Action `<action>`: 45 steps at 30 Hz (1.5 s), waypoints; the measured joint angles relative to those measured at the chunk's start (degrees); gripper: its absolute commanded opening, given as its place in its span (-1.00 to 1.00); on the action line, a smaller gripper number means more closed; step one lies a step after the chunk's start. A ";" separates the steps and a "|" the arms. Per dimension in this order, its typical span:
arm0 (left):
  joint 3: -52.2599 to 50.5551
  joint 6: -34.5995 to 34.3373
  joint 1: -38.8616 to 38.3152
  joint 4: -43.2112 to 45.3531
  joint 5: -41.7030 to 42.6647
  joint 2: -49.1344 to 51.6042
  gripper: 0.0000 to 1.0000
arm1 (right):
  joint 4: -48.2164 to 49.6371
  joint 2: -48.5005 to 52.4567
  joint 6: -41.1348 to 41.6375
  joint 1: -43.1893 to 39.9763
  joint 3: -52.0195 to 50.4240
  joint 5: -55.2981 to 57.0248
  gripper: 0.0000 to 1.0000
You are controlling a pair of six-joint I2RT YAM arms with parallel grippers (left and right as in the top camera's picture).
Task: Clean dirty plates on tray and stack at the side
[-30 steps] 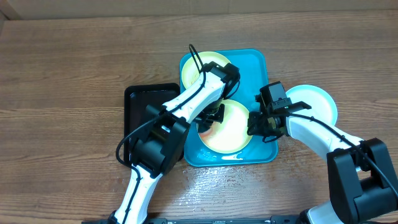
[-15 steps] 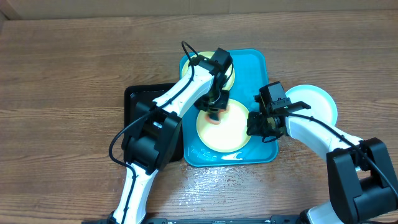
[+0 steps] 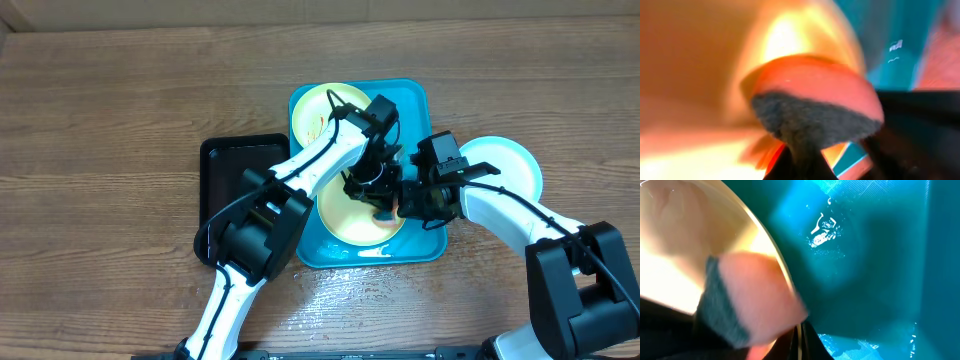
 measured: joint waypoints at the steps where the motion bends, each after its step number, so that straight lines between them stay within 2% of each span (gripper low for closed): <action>1: -0.02 -0.61 0.13 -1.57 -1.22 0.02 -0.92 | -0.02 0.00 -0.02 0.00 0.02 0.00 -0.92; 10: 0.17 -6.71 3.23 -9.57 -16.48 -0.26 -0.91 | -0.02 0.00 -0.02 0.00 0.04 0.00 -0.92; 14: 0.22 -8.90 3.28 -10.27 -27.54 -1.36 -0.91 | -0.04 0.00 0.00 0.00 0.04 0.00 -0.92; 17: 0.22 -9.94 3.61 -9.05 -32.00 -1.79 -0.91 | -0.04 0.00 0.00 0.00 0.04 -0.02 -0.92; 20: 0.22 -9.84 3.58 -6.40 -31.58 -2.14 -0.92 | -0.07 0.00 0.00 0.00 0.04 0.00 -0.92; 23: 0.20 -8.52 3.58 -3.48 -27.56 -2.14 -0.91 | -0.04 0.00 0.00 0.00 0.04 0.00 -0.92; 30: 0.17 -3.91 1.77 -0.02 -8.02 -1.25 -0.91 | -0.11 0.00 0.02 0.00 0.04 0.00 -0.92; 34: 0.15 -1.84 -0.59 -1.05 -2.36 -0.39 -0.91 | -0.13 0.00 0.00 0.00 0.04 0.00 -0.92; 38: 0.13 -1.55 -1.66 -4.61 -2.49 -0.37 -0.91 | -0.26 0.00 0.09 0.00 0.07 -0.02 -0.92; 45: 0.09 -5.64 -0.15 -11.13 -12.02 -0.37 -0.91 | -0.33 0.00 0.20 0.00 0.13 0.02 -0.92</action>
